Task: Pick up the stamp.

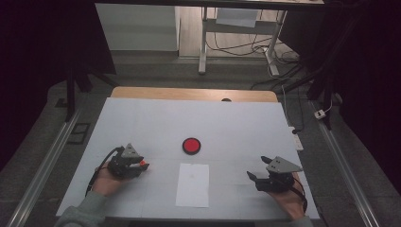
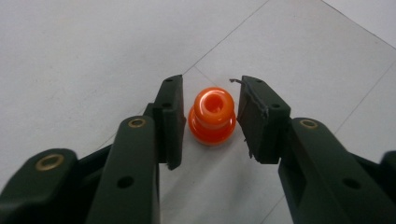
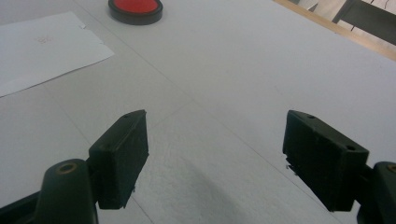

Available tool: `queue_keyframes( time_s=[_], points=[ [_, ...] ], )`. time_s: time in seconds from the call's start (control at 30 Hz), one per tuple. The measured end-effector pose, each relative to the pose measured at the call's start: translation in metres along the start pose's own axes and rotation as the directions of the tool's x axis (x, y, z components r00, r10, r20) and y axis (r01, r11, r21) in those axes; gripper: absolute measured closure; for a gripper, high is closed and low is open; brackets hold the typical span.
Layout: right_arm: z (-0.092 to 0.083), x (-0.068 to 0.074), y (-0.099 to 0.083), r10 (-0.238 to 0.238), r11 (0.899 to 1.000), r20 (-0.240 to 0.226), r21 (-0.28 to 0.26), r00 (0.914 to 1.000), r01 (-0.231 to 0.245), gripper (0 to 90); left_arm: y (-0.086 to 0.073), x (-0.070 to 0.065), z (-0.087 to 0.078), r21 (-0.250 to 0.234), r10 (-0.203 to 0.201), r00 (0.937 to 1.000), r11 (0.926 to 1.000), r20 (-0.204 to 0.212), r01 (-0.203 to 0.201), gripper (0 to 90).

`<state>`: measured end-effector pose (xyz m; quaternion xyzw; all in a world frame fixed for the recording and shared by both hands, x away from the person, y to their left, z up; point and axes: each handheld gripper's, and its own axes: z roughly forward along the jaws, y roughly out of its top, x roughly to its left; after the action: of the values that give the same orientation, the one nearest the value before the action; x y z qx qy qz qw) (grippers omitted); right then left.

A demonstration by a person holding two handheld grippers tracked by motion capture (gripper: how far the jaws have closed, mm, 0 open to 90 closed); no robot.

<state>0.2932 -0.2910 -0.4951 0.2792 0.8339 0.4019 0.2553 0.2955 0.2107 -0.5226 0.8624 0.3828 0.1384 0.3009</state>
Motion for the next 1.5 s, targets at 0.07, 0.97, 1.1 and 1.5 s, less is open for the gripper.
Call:
queue_keyframes(
  time_s=[0.07,0.97,1.1,1.5],
  points=[
    [0.0,0.0,0.0,0.0,1.0,0.0,0.0,1.0,0.0,22.0,0.0,0.0,0.0,0.002,0.001,1.0,1.0,0.001,-0.001,63.0],
    [0.0,0.0,0.0,0.0,1.0,0.001,-0.001,1.0,0.0,22.2,-0.001,0.003,-0.005,-0.033,-0.014,0.9999,0.9994,-0.01,0.014,72.3],
    [0.0,0.0,-0.001,-0.001,1.0,0.0,0.005,1.0,0.001,22.2,-0.001,0.003,-0.007,-0.047,-0.02,0.9997,0.9987,-0.011,0.019,72.3],
    [0.001,0.001,-0.001,-0.002,1.0,-0.001,-0.003,1.0,0.002,22.4,0.0,0.002,-0.016,-0.108,-0.036,0.9994,0.9935,-0.003,0.035,72.3]
  ],
)
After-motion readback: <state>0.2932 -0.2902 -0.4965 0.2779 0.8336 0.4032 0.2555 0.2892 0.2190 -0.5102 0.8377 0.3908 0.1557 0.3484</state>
